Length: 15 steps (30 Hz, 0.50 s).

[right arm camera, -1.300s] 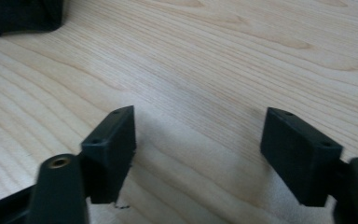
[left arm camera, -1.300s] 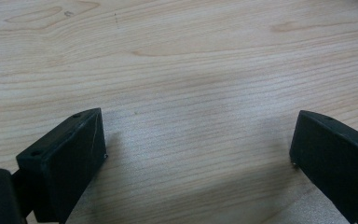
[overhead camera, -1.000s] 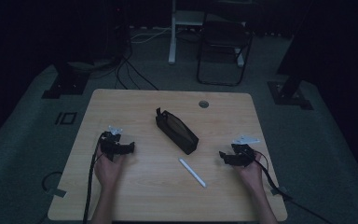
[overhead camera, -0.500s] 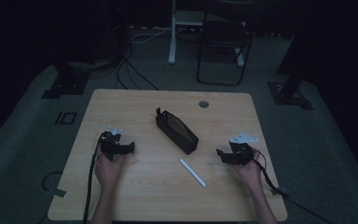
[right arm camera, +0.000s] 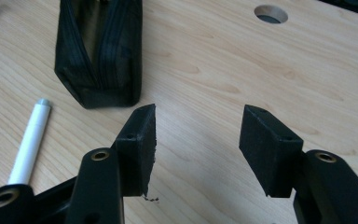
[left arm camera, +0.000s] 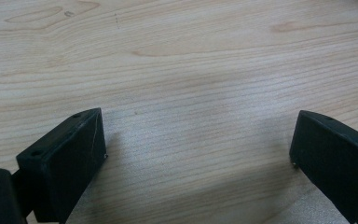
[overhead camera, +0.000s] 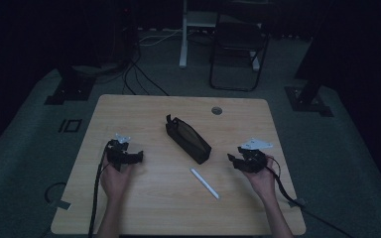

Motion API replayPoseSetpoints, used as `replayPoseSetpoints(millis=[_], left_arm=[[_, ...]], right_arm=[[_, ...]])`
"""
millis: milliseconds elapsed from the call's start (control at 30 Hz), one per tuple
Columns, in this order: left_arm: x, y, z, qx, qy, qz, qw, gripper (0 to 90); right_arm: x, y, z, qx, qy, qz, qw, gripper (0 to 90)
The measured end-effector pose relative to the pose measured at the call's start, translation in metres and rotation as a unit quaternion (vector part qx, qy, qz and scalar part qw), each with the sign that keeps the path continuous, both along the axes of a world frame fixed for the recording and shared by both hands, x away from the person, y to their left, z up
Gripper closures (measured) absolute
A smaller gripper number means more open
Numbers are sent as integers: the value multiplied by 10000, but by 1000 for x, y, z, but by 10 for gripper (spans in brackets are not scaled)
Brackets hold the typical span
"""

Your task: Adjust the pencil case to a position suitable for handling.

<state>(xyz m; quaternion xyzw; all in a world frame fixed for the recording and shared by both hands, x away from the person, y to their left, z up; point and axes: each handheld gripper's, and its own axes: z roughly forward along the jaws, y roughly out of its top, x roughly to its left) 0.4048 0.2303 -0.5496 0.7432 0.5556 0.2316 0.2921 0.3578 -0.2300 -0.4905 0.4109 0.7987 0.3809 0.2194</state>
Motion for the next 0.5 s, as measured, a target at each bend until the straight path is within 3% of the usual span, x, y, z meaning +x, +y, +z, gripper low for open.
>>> replayPoseSetpoints(millis=[500], left_arm=[[0, 0, 0, -1, -1, 1, 10000, 37]], right_arm=[[7, 24, 6, 41, -79, 77, 9999, 464]])
